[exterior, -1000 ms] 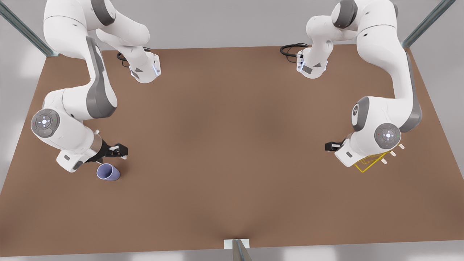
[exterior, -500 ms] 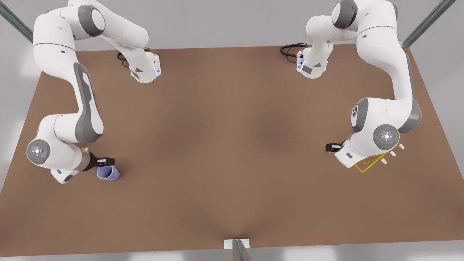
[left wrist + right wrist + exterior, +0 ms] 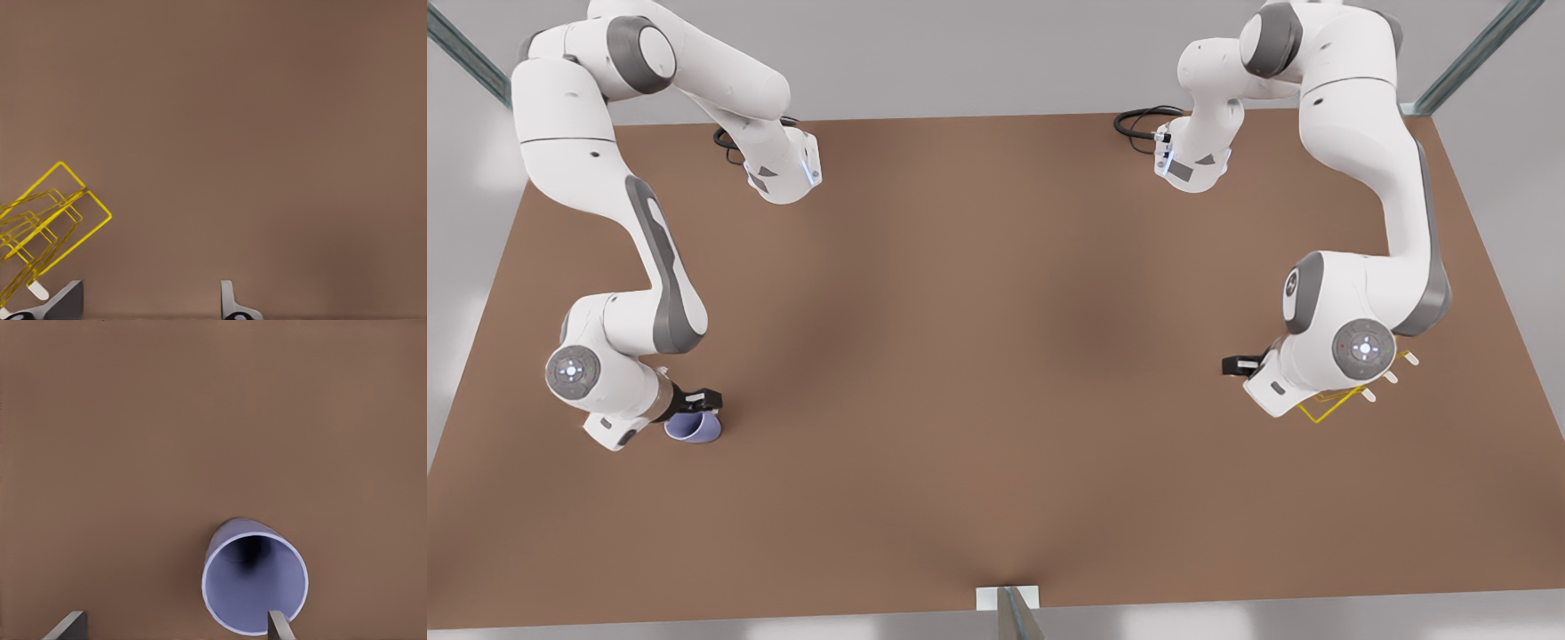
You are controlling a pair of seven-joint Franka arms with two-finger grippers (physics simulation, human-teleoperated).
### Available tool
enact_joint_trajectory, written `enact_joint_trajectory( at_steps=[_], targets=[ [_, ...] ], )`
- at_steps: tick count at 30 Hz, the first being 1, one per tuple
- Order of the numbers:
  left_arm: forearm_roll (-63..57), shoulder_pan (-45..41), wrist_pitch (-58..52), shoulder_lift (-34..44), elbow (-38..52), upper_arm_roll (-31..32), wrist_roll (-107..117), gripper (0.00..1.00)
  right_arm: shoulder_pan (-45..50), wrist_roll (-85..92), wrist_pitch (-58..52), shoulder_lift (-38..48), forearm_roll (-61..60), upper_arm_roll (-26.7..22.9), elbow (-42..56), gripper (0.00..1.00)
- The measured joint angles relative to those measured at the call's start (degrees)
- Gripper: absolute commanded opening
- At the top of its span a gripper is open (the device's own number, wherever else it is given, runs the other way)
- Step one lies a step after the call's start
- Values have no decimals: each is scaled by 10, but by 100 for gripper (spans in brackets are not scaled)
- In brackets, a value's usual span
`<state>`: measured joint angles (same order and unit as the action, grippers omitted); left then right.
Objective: Place the cup on the cup holder
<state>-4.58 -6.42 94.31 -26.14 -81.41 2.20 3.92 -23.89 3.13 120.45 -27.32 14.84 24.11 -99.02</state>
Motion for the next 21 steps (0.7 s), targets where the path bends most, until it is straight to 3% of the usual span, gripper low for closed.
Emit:
enact_joint_trajectory(
  at_steps=[21],
  targets=[
    [-5,2,4,-9,-1,0,2,100,-3,2,83,-47,25,0,-9,100]
  ],
)
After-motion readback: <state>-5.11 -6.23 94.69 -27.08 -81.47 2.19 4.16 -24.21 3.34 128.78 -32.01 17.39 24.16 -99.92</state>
